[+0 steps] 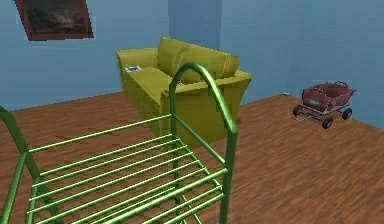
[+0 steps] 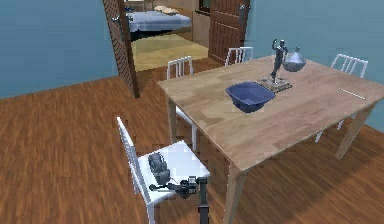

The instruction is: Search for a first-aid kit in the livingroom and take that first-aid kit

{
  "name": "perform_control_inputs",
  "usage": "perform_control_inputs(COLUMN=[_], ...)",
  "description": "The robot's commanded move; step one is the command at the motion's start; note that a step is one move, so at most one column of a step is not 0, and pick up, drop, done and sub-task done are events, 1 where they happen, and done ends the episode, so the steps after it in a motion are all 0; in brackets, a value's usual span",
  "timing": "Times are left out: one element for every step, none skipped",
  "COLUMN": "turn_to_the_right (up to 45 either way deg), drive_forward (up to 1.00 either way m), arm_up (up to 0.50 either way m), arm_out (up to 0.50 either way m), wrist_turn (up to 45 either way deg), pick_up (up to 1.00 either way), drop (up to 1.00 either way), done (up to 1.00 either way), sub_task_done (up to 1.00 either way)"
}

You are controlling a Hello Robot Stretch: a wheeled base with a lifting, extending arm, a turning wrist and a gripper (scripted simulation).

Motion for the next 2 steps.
perform_control_inputs(turn_to_the_right=[0.0,0.0], drive_forward=[0.0,0.0], arm_up=[0.0,0.1], arm_out=[0.0,0.0], wrist_turn=[0.0,0.0], pick_up=[1.0,0.0], drop=[0.0,0.0], done=[0.0,0.0], sub_task_done=[0.0,0.0])
